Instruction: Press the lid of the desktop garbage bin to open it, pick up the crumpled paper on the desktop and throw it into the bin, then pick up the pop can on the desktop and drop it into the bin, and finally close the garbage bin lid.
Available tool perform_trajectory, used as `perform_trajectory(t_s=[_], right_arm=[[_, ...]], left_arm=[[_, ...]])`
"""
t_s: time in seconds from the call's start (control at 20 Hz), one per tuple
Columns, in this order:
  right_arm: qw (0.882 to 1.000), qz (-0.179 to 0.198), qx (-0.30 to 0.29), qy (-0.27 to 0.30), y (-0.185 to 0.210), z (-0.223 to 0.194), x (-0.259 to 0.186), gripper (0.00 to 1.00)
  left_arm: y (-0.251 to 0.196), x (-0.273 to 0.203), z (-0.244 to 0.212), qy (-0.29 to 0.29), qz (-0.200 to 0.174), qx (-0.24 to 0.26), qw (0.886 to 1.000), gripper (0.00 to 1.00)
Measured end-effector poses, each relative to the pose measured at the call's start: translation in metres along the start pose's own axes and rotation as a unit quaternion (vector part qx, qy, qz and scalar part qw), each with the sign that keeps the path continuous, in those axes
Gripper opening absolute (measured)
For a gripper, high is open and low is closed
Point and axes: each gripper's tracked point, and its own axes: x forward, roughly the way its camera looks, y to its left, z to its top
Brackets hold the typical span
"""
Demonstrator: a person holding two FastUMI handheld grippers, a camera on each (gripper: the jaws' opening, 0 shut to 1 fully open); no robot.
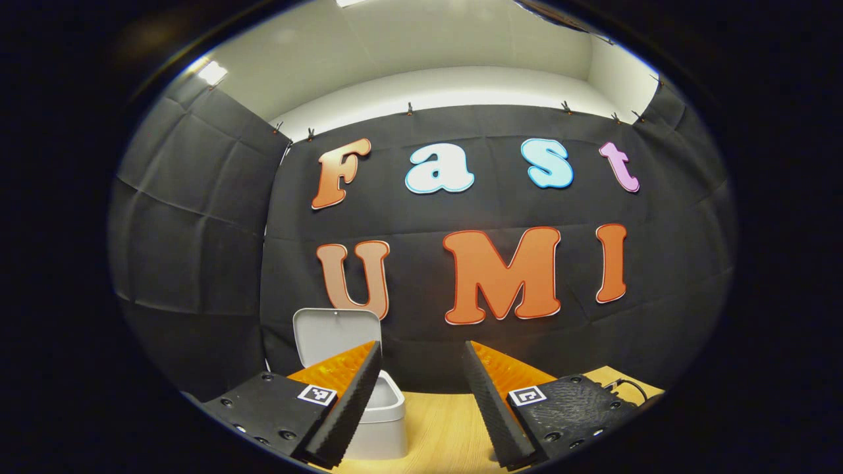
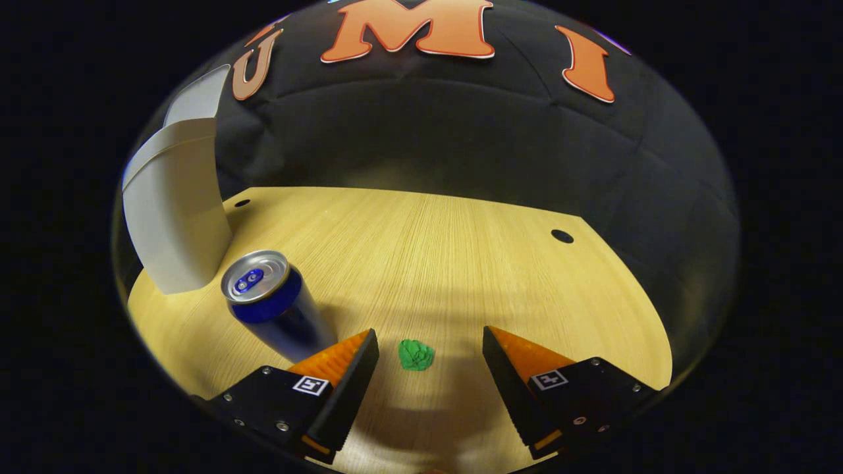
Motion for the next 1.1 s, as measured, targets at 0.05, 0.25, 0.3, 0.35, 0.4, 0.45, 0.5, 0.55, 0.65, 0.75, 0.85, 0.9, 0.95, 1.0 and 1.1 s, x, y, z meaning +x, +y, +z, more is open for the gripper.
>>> perform_trajectory(t_s=[0.05, 0.25, 0.3, 0.35, 0.4, 0.45, 0.5, 0.55, 0.65, 0.75, 0.85, 0.9, 0.95, 1.0, 1.1], right_arm=[[1.0, -0.001, -0.001, 0.007, 0.001, -0.004, 0.003, 0.95], [1.0, 0.009, 0.006, 0.028, 0.006, -0.018, 0.012, 0.94], [0.999, 0.007, 0.003, 0.035, 0.005, -0.023, 0.014, 0.92], [0.999, 0.008, 0.0, 0.043, 0.005, -0.027, 0.015, 0.85], [0.999, 0.012, 0.003, 0.047, 0.007, -0.03, 0.016, 0.81], [0.999, 0.014, 0.006, 0.049, 0.009, -0.03, 0.017, 0.71], [0.999, 0.017, 0.005, 0.05, 0.01, -0.031, 0.017, 0.63], [0.999, 0.02, 0.003, 0.051, 0.012, -0.031, 0.017, 0.5], [0.998, 0.019, -0.001, 0.052, 0.012, -0.032, 0.016, 0.3], [0.998, 0.025, 0.007, 0.053, 0.014, -0.032, 0.014, 0.22], [0.998, 0.028, 0.017, 0.049, 0.013, -0.028, 0.013, 0.2], [0.999, 0.026, 0.019, 0.043, 0.011, -0.025, 0.012, 0.2], [0.999, 0.027, 0.021, 0.036, 0.01, -0.021, 0.009, 0.18], [0.999, 0.03, 0.022, 0.029, 0.011, -0.017, 0.008, 0.17], [0.999, 0.033, 0.023, 0.018, 0.01, -0.012, 0.003, 0.14]], left_arm=[[0.001, 0.0, -0.004, 0.007, 0.0, 0.001, 1.0, 0.8], [0.003, 0.0, -0.01, 0.021, 0.002, 0.005, 1.0, 0.81], [0.004, 0.001, -0.012, 0.022, 0.003, 0.005, 1.0, 0.81], [0.003, 0.001, -0.013, 0.025, 0.002, 0.005, 1.0, 0.82], [0.002, 0.001, -0.016, 0.029, 0.0, 0.005, 1.0, 0.82], [0.0, 0.001, -0.018, 0.032, -0.003, 0.005, 0.999, 0.82], [-0.001, 0.002, -0.02, 0.035, -0.005, 0.006, 0.999, 0.82], [-0.002, 0.001, -0.021, 0.038, -0.007, 0.007, 0.999, 0.81], [-0.002, 0.001, -0.022, 0.04, -0.009, 0.008, 0.999, 0.82], [-0.002, 0.0, -0.023, 0.042, -0.01, 0.009, 0.999, 0.82], [0.0, -0.001, -0.025, 0.044, -0.01, 0.01, 0.999, 0.8], [0.0, -0.001, -0.026, 0.045, -0.01, 0.009, 0.999, 0.8], [0.0, -0.001, -0.026, 0.046, -0.01, 0.009, 0.999, 0.8], [0.001, -0.002, -0.026, 0.046, -0.011, 0.008, 0.999, 0.8], [0.0, -0.002, -0.026, 0.046, -0.014, 0.005, 0.999, 0.8]])
